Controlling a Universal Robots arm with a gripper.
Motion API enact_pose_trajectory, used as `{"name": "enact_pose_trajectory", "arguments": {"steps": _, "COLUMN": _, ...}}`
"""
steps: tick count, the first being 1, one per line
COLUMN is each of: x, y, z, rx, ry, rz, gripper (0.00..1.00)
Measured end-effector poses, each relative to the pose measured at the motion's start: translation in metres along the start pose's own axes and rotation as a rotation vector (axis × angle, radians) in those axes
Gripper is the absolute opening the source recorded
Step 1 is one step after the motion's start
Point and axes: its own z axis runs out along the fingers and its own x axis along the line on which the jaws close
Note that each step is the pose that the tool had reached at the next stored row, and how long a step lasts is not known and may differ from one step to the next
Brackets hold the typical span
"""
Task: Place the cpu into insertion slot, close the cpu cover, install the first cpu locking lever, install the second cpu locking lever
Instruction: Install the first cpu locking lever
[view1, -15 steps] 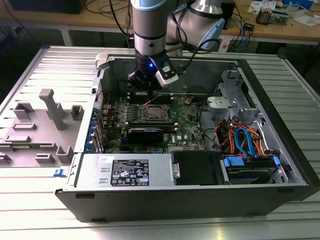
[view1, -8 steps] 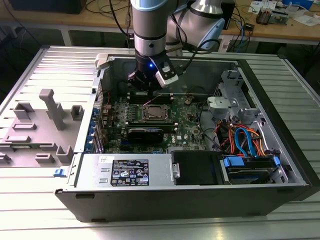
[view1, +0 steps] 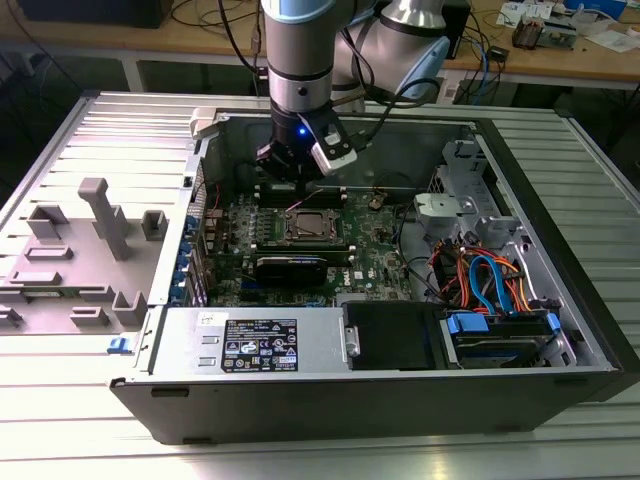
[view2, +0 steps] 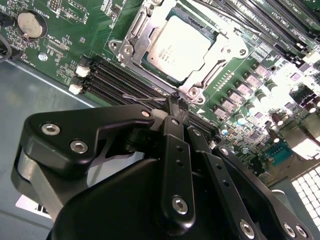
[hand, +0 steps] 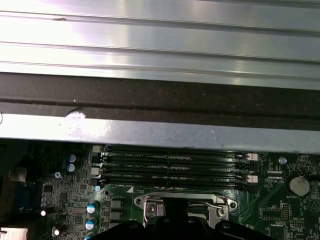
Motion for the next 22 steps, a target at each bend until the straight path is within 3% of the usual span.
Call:
{"name": "enact_pose_trajectory", "arguments": {"steps": 2, "x": -0.0009, "y": -0.0002, "z": 0.0017, "rx": -0.0021, "ry": 0.0000, "rz": 0.000, "gripper": 0.11}}
{"name": "enact_pose_trajectory", "arguments": {"steps": 5, "x": -0.0023, "y": -0.0002, "z": 0.0025, "rx": -0.0111, "ry": -0.0005, "rz": 0.000, "gripper": 0.11}}
{"name": "enact_pose_trajectory", "arguments": {"steps": 22, "x": -0.0125, "y": 0.0042, "z": 0.0058, "rx": -0.0120, "ry": 0.0006, "rz": -0.012, "gripper": 0.11}}
